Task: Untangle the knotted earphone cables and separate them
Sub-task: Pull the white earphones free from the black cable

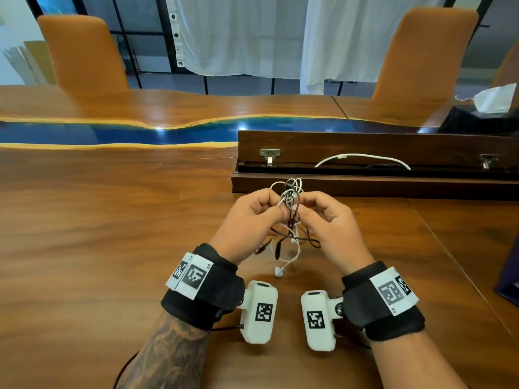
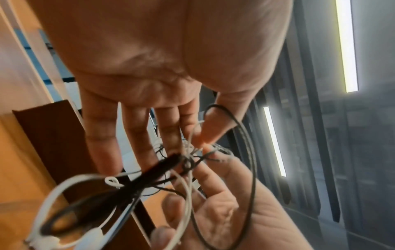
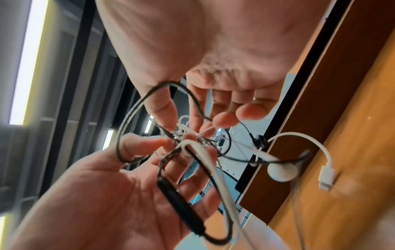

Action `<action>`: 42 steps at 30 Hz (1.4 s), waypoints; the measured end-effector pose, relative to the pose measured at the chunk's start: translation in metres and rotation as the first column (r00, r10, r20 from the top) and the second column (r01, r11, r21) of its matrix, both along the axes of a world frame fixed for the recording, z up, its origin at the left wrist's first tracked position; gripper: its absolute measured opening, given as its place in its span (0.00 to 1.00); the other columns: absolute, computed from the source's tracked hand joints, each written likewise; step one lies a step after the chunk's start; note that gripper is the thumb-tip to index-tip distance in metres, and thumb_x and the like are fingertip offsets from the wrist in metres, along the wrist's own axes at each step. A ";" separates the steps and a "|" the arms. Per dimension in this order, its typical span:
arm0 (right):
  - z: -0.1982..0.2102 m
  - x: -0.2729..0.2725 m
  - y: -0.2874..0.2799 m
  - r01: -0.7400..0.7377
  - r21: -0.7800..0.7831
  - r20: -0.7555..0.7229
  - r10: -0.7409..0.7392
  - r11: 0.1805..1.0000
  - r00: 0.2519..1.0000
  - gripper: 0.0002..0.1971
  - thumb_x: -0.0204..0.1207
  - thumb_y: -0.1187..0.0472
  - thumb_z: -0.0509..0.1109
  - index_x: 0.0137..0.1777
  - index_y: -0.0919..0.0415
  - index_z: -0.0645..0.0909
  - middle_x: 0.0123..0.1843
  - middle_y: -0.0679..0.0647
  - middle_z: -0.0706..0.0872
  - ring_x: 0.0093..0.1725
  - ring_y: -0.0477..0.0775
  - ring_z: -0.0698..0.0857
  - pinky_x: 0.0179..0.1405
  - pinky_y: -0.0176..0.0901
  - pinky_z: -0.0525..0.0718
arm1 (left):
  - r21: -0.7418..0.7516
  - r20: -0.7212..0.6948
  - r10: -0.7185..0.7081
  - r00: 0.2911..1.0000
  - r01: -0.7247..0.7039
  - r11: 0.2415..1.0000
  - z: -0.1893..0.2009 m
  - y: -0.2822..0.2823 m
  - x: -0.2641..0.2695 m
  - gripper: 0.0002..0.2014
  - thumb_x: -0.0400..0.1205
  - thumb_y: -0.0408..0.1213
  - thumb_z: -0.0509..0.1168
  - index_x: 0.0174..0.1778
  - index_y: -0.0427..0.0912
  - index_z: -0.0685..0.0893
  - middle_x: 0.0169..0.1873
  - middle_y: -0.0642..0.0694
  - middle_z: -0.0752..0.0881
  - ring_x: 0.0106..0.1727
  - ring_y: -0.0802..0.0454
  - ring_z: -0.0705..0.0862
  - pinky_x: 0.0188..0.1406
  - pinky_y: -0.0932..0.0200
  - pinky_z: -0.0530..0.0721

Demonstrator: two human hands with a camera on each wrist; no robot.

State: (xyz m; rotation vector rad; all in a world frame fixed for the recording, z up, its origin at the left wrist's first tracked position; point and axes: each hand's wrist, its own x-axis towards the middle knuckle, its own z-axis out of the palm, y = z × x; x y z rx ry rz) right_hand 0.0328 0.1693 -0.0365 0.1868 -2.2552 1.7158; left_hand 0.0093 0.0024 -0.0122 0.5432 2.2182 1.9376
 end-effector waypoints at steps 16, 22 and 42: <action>0.001 0.001 0.001 0.057 0.051 -0.013 -0.056 0.997 0.998 0.04 0.84 0.62 0.70 0.50 0.52 0.83 0.44 0.47 0.89 0.46 0.43 0.87 0.45 0.33 0.85 | -0.201 -0.328 0.279 0.903 -0.355 0.913 -0.016 -0.017 -0.016 0.07 0.85 0.43 0.69 0.41 0.52 0.87 0.35 0.56 0.87 0.38 0.60 0.84 0.43 0.57 0.84; 0.005 -0.004 0.001 0.088 -0.357 -0.052 -0.114 0.930 0.992 0.06 0.87 0.67 0.64 0.51 0.57 0.80 0.35 0.48 0.85 0.46 0.52 0.90 0.53 0.46 0.86 | -0.307 -0.410 0.367 0.835 -0.505 0.807 -0.016 -0.022 -0.020 0.08 0.85 0.46 0.67 0.40 0.56 0.86 0.41 0.57 0.85 0.44 0.58 0.84 0.45 0.51 0.86; 0.001 -0.004 0.009 0.257 -0.067 -0.060 -0.261 0.964 0.963 0.02 0.82 0.58 0.72 0.51 0.48 0.85 0.48 0.45 0.87 0.50 0.41 0.84 0.50 0.40 0.82 | 0.006 -0.156 0.394 0.906 -0.398 0.917 -0.011 -0.007 -0.013 0.06 0.91 0.39 0.57 0.51 0.46 0.78 0.40 0.47 0.90 0.44 0.41 0.88 0.41 0.36 0.89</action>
